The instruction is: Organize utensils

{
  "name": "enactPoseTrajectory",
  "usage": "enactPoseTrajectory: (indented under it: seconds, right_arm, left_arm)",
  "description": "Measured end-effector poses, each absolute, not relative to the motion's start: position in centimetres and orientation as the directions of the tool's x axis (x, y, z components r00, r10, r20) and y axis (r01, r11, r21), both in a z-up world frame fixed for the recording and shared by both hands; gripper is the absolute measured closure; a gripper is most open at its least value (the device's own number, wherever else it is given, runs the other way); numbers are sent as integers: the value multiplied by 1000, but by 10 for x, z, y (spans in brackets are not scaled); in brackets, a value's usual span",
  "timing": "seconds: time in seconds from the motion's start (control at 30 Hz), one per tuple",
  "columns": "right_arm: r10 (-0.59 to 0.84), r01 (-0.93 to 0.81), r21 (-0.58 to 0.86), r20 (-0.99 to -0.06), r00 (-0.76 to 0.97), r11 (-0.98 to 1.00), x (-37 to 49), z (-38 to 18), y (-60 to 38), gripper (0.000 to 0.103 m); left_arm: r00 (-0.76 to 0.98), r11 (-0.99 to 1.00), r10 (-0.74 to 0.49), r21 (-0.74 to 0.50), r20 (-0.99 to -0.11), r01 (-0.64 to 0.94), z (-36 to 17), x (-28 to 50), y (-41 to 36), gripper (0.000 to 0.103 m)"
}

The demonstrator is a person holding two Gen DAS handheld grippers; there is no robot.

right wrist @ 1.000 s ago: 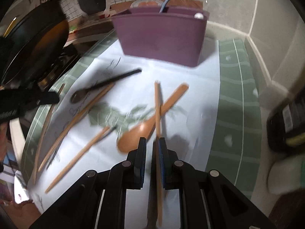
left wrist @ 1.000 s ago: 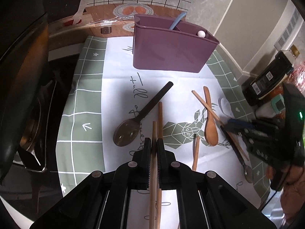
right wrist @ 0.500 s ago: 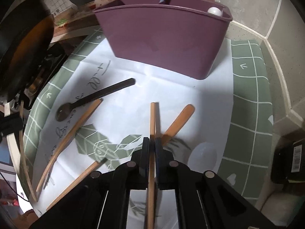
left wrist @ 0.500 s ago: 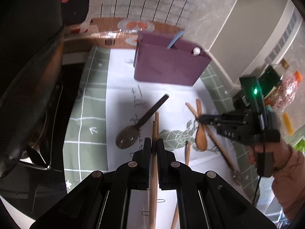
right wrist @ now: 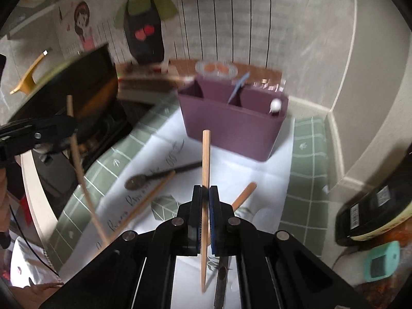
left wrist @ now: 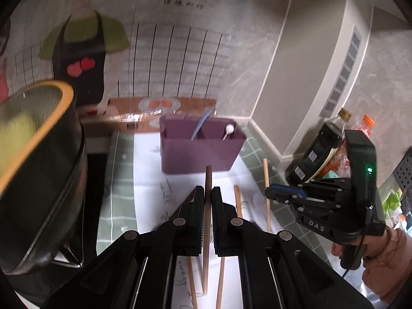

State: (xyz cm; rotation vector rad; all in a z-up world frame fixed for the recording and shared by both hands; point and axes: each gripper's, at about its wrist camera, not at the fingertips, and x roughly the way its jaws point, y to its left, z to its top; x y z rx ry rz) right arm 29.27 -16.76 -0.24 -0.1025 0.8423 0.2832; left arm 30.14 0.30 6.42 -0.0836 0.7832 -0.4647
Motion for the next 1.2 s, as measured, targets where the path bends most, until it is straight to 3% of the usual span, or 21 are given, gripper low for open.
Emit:
enactPoseTrajectory:
  seconds: [0.27, 0.73, 0.93, 1.2]
  right_arm:
    - [203, -267, 2, -658, 725, 964, 294, 48, -171, 100]
    - [123, -217, -198, -399, 909, 956, 352, 219, -170, 103]
    - [149, -248, -169, -452, 880, 954, 376, 208, -178, 103]
    - [294, -410, -3, -694, 658, 912, 391, 82, -184, 100]
  left_arm:
    - [666, 887, -450, -209, -595, 412, 108, 313, -21, 98]
    - [837, 923, -375, -75, -398, 378, 257, 402, -47, 98]
    - [839, 933, -353, -89, -415, 349, 257, 436, -48, 98]
    - [787, 930, -345, -74, -511, 360, 202, 411, -39, 97]
